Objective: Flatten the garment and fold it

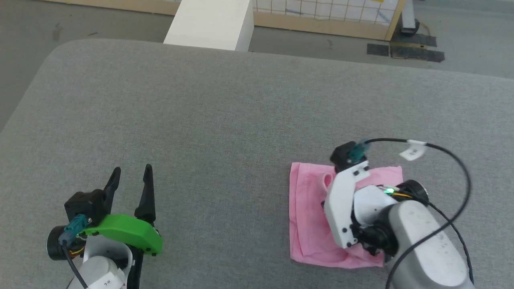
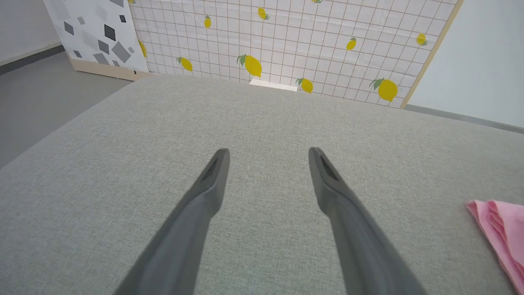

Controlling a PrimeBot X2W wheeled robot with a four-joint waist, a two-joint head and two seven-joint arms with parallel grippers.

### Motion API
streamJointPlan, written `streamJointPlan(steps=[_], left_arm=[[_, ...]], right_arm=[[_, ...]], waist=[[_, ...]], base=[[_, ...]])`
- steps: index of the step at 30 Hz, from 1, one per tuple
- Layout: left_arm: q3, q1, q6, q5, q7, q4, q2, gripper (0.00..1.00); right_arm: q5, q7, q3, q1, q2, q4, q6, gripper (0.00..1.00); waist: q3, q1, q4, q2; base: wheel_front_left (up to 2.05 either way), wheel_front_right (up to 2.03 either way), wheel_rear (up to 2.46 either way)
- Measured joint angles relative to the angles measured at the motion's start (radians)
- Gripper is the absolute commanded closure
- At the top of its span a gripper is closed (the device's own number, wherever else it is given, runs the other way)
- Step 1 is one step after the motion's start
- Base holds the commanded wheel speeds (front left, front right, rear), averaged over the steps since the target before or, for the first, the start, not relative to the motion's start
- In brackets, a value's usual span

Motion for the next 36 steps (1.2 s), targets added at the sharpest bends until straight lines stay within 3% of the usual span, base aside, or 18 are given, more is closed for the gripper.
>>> streamJointPlan(steps=[2,3,4,5,10,16,20,24,32,36], left_arm=[[0.000,0.000,0.000,-0.005,-0.004,0.005,-0.002,0.00],[-0.001,0.000,0.000,-0.008,-0.004,0.007,-0.004,0.00],[-0.001,0.000,0.000,-0.012,-0.004,0.011,-0.005,0.00],[-0.001,0.000,0.000,-0.015,-0.005,0.014,-0.006,0.00],[0.001,0.000,-0.002,-0.026,-0.013,0.026,-0.009,0.00],[0.005,0.001,-0.001,-0.029,-0.012,0.026,-0.002,0.00],[0.010,0.001,0.001,-0.029,-0.011,0.014,0.011,0.00],[0.008,0.001,0.002,-0.029,-0.010,0.002,0.013,0.00],[0.002,0.001,0.003,-0.034,-0.010,-0.011,0.013,0.00],[-0.003,0.000,0.003,-0.038,-0.011,-0.008,0.010,0.00]], right_arm=[[-0.016,-0.022,0.022,-0.017,0.000,0.044,0.000,1.00],[-0.016,-0.030,0.034,-0.023,0.000,0.064,0.000,0.85],[-0.020,-0.038,0.050,-0.030,-0.001,0.079,0.000,0.36],[-0.019,-0.042,0.060,-0.034,0.000,0.089,0.000,0.00],[-0.003,-0.065,0.114,-0.060,0.002,0.084,0.000,0.00],[0.045,-0.067,0.117,-0.067,0.003,-0.048,0.000,0.00],[0.024,-0.069,0.015,-0.049,0.003,-0.177,0.000,0.00],[-0.073,-0.053,-0.117,0.037,-0.004,-0.236,0.000,0.00],[-0.164,-0.060,-0.186,0.171,-0.006,-0.201,0.000,0.00],[-0.155,-0.123,-0.165,0.182,-0.001,-0.072,0.000,0.00]], waist=[[0.004,0.0000,0.005,0.0000],[0.007,0.0000,0.006,0.0000],[0.009,0.0000,0.007,0.0000],[0.011,0.0000,0.007,0.0000],[0.009,0.0000,-0.006,0.0000],[-0.009,0.0000,-0.038,0.0000],[-0.020,0.0000,-0.068,0.0000],[-0.028,0.0000,-0.093,0.0000],[-0.006,0.0000,-0.105,0.0000],[0.022,0.0000,-0.095,0.0000]], base=[[0.00,0.00,0.00],[0.00,0.00,0.00],[0.00,0.00,0.00],[0.00,0.00,0.00],[0.00,0.00,0.00],[0.00,0.00,0.00],[0.00,0.00,0.00],[0.00,0.00,0.00],[0.00,0.00,0.00],[0.00,0.00,0.00]])
